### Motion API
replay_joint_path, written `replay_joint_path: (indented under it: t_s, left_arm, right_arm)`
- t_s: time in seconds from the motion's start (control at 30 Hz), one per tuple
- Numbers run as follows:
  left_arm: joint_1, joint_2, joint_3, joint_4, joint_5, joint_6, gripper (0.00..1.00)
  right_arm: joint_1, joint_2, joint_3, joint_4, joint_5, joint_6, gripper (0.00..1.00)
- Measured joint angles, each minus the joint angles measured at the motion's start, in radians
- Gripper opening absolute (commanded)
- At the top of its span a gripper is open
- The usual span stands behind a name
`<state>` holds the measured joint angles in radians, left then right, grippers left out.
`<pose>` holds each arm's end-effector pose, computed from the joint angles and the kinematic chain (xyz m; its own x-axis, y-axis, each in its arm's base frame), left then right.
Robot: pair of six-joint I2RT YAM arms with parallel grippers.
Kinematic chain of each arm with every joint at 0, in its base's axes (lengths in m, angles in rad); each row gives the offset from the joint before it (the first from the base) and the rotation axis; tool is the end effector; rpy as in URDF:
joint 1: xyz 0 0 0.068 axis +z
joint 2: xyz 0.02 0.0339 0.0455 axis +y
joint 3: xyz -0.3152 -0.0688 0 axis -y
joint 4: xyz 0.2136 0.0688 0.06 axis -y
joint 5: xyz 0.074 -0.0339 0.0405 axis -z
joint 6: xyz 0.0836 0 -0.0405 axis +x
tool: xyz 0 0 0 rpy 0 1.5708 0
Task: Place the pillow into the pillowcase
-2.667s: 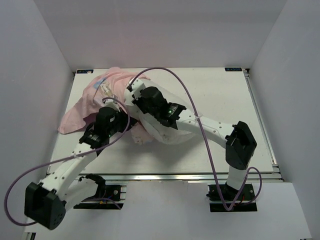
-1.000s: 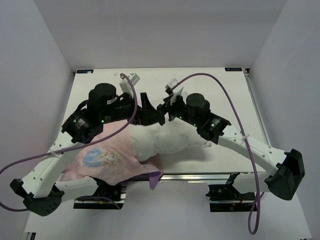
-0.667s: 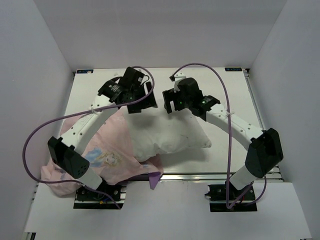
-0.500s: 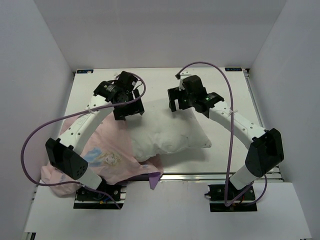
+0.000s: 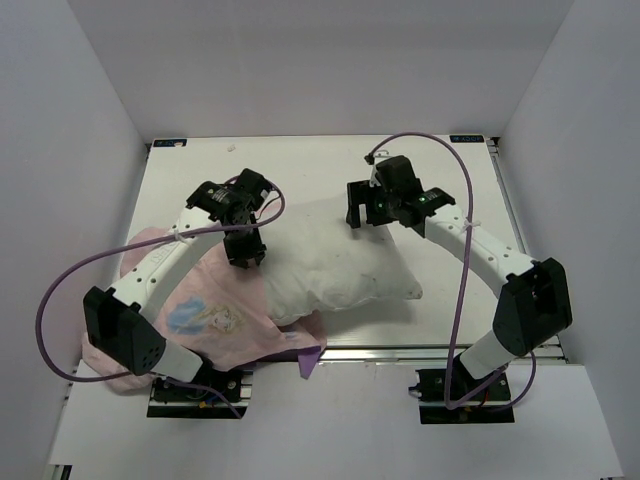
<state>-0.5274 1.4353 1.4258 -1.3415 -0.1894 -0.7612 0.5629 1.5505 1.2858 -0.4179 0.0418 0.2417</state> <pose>0.2029 -0.1000 0.3314 -0.9271 -0.2440 -0.2846 -0.2495 0.9682 -0.0174 0.3044 0.1879 0.3313 -0.6390 -0.1205 -0.7597 -0.3634 0.9178 0.1601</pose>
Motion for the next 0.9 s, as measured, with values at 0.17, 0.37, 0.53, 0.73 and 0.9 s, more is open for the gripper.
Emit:
replay_joint_path:
  t_s: [0.17,0.37,0.53,0.73,0.9]
  left_arm:
    - [0.0,0.058,0.023,-0.016,0.005,0.015,0.0]
    - [0.0,0.105,0.138,-0.007,0.068,0.092,0.0]
    - [-0.021,0.239,0.317,0.067,0.153,0.185,0.0]
    - [-0.1,0.503,0.642,0.098,0.199,0.283,0.0]
    - [-0.141,0.545,0.706,0.174,0.283,0.328,0.0]
  right_arm:
    - [-0.015,-0.014,-0.028,-0.005,-0.019,0.035,0.89]
    - [-0.066,-0.066,-0.145,0.053,-0.145,0.082,0.0]
    - [-0.108,-0.171,-0.317,0.19,-0.225,0.137,0.0]
    - [-0.154,-0.36,-0.419,0.209,-0.142,0.148,0.0]
    - [-0.165,-0.478,-0.552,0.327,-0.155,0.167,0.0]
